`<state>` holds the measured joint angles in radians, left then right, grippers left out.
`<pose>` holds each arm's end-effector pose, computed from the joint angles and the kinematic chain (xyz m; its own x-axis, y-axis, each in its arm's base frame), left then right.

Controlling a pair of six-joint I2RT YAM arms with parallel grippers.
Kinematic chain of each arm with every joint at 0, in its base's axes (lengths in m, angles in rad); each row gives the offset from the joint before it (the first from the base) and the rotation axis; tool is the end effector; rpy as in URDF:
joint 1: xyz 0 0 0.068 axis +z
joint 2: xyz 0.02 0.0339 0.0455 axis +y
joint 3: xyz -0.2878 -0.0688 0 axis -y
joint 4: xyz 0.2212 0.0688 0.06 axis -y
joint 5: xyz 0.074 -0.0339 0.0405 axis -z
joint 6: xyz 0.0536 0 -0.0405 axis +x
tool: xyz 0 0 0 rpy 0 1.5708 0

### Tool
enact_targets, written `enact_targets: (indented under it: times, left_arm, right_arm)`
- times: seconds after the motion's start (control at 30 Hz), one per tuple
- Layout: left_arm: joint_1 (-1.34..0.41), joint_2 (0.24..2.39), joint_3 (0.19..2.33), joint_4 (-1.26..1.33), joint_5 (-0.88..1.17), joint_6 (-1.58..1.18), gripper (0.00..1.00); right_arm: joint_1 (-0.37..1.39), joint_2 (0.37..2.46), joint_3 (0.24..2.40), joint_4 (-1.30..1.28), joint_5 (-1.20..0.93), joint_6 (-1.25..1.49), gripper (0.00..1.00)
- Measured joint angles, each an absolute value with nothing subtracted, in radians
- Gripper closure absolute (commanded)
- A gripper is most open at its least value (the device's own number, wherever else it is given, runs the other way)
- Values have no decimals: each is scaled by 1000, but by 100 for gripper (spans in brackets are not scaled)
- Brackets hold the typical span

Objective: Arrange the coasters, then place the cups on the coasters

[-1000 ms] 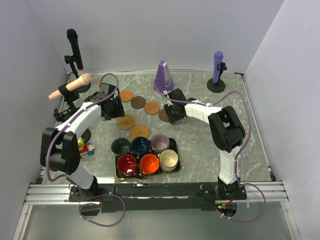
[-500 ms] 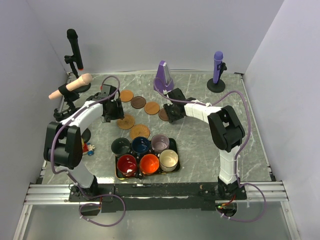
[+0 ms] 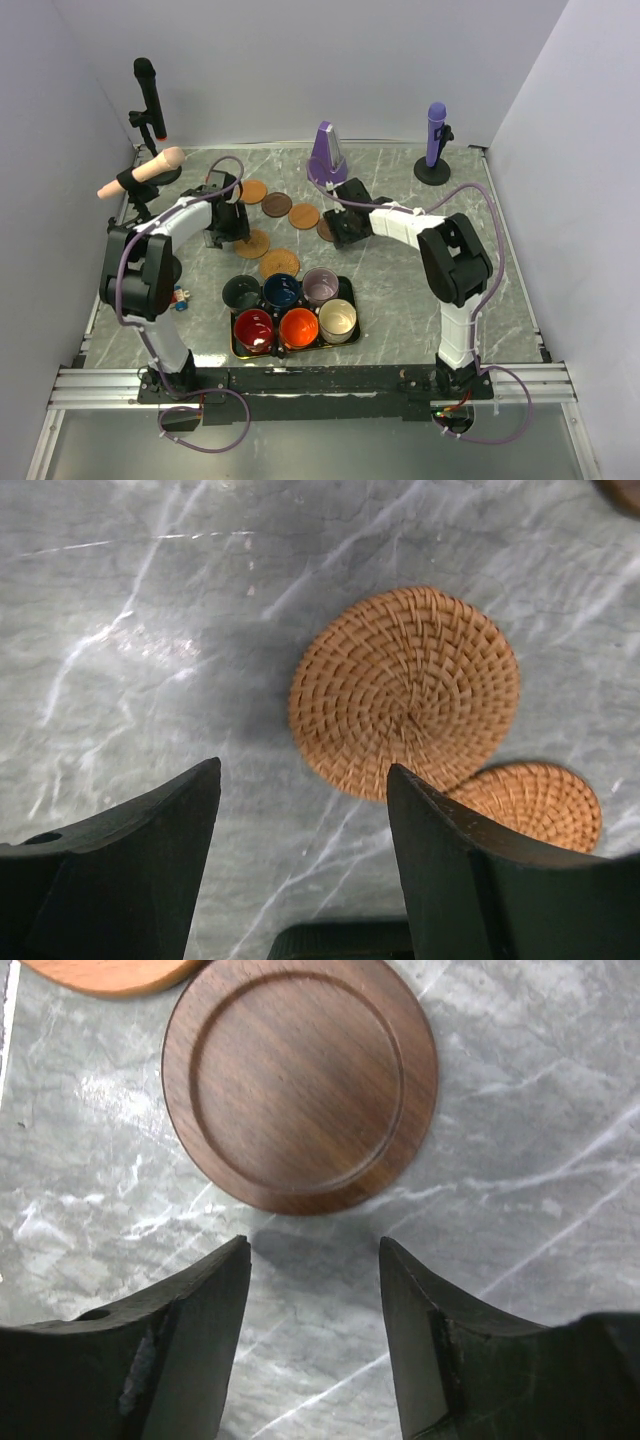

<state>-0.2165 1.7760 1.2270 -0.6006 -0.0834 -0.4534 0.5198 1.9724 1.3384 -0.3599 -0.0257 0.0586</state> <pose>0.3435 -0.0710 0.2147 -0.8804 -0.2533 -0.4008 -0.2279 0.9674 -0.1107 0.3602 0.2077 0.1888 -0.7560 -0.3652 -0.5432 -0.4652 0.8836 0.0534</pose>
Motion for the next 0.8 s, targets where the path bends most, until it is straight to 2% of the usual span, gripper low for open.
enact_targets:
  times: [0.3, 0.43, 0.8]
  left_arm:
    - [-213, 1863, 1232, -556, -31, -439, 34]
    - [-220, 1869, 1233, -535, -29, -413, 41]
    - [-339, 1876, 1230, -466, -68, -388, 47]
  right_arm:
    - [519, 1899, 1319, -362, -19, 81, 36]
    - [519, 1865, 1305, -358, -15, 90, 36]
    - [519, 1819, 1224, -360, -15, 114, 36]
